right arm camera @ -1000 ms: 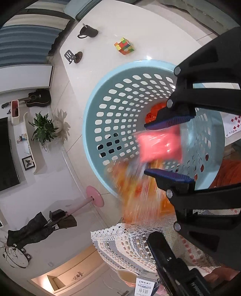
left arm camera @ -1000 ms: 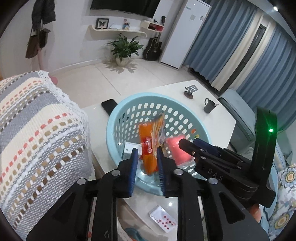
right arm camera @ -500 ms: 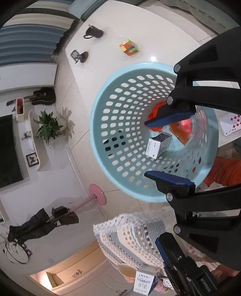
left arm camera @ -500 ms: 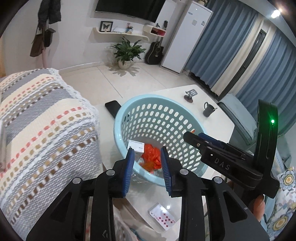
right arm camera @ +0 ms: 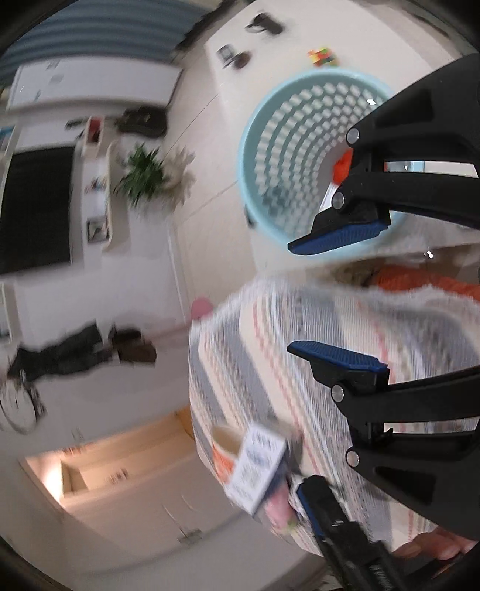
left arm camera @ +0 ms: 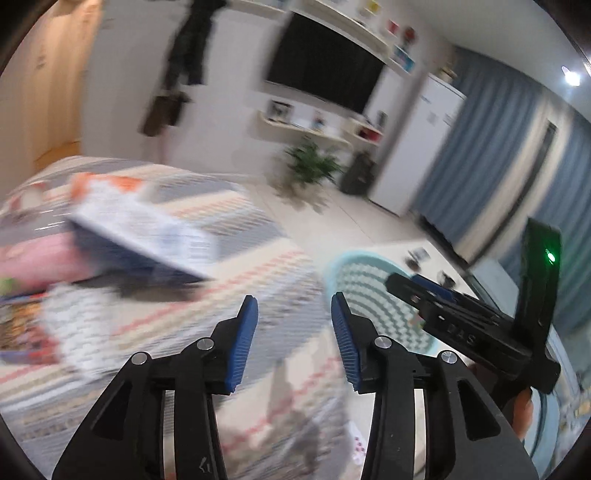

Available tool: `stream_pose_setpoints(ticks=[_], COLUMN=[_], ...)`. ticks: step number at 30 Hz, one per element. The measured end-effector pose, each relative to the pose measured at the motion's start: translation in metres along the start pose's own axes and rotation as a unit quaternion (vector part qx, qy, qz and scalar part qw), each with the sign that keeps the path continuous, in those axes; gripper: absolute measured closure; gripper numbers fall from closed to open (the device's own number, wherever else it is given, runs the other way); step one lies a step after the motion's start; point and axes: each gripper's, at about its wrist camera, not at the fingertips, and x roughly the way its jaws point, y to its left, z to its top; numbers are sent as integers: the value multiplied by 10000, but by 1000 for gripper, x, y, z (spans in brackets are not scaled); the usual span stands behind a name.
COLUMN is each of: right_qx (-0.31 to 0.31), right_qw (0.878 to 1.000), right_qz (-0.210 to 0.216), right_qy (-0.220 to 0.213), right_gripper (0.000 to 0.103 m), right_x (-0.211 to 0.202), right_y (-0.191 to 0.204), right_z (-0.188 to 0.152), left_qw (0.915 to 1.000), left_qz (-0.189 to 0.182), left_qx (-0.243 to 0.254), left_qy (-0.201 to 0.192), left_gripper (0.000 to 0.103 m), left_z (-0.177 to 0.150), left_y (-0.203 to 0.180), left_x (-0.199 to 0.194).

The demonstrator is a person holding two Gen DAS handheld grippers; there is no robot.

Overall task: Collect trash
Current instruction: 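Grasp the card box with the left tool while the right tool grasps the dotted tissue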

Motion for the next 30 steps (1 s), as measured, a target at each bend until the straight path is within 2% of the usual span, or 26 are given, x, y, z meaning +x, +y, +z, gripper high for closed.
stream_pose_setpoints(ticks=[4,7,9,10,11,16,21,30], right_qx=[-497,-836,-976,-1074,-1146,-1432,-1548,-1431], right_qw=[9983,9949,9925,9906,9893,9842,9827,9810], right_qz=[294,560,735,835,884,992,909,1121], right_qy=[-4,40,100,150,167,318,448,680], right_gripper=[58,58,58,58,58,58,61,61], right_x=[6,14,18,22,24,36,47,57], right_y=[54,95,115,128,134,163,171,171], right_z=[0,-6,-13,-16,-20,-35,-42,-35], left_qw=[9969,9907,9831,9801,9792,9757,9653,9529], left_qz=[652,1155,1630,1782,1828,2053,2571,3017], left_qx=[-333,-611,-736,-775,-805,-770,-424,-152], left_qy=[-287,-374,-403,-392,-341,2,174,267], left_gripper=[63,61,49,47,43,42,40,40], left_z=[0,-1,-3,-6,-8,-21,-17,-18], left_y=[46,82,100,109,117,137,129,128], left_x=[-37,-58,-67,-71,-72,-59,-39,-33])
